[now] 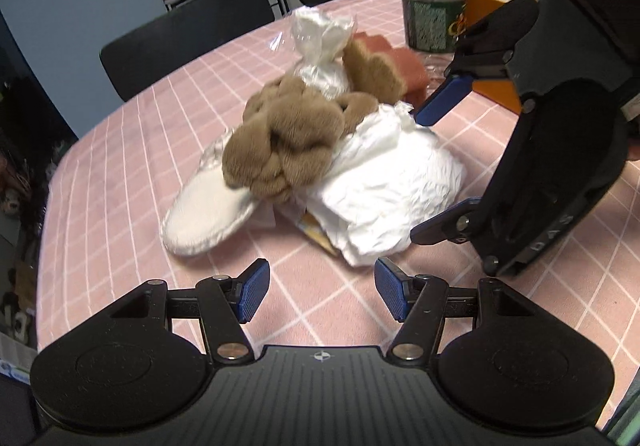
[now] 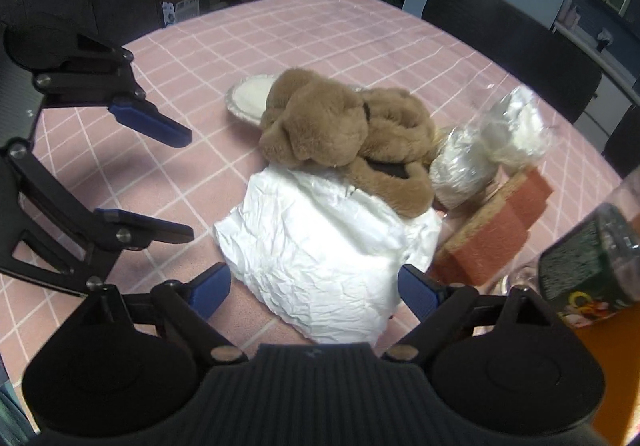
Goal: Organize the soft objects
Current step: 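Grasp the white crumpled tissue with the right gripper, then release the white tissue from the right gripper while the left gripper grasps it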
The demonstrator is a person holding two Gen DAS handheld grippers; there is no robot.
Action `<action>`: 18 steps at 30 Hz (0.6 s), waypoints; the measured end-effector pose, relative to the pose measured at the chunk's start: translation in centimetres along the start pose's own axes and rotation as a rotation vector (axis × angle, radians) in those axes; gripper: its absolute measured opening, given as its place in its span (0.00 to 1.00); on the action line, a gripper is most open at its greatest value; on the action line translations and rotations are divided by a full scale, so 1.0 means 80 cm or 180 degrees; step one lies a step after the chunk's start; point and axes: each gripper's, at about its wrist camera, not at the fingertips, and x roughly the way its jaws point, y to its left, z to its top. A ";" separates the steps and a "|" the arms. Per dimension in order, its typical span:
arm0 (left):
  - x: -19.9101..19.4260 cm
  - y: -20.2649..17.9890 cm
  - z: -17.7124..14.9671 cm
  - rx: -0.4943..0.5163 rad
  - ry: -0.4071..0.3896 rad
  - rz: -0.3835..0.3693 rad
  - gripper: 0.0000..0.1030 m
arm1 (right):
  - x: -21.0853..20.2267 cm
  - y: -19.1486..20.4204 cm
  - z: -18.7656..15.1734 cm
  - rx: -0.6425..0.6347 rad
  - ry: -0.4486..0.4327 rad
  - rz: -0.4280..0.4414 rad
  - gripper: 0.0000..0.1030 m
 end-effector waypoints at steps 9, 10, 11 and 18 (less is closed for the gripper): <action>0.000 0.004 -0.017 -0.0039 0.0042 -0.0115 0.70 | 0.005 -0.006 -0.010 0.0028 0.0107 -0.0148 0.23; 0.000 0.002 -0.017 -0.0036 0.0038 -0.0127 0.70 | 0.001 -0.009 -0.012 0.0094 0.0108 -0.0084 0.22; -0.002 0.000 -0.017 -0.0031 0.0032 -0.0135 0.70 | -0.005 -0.012 -0.015 0.0171 0.0109 -0.0020 0.20; -0.029 -0.019 -0.024 0.0089 -0.0072 -0.0247 0.70 | -0.039 0.019 -0.052 0.0197 0.0332 0.0392 0.20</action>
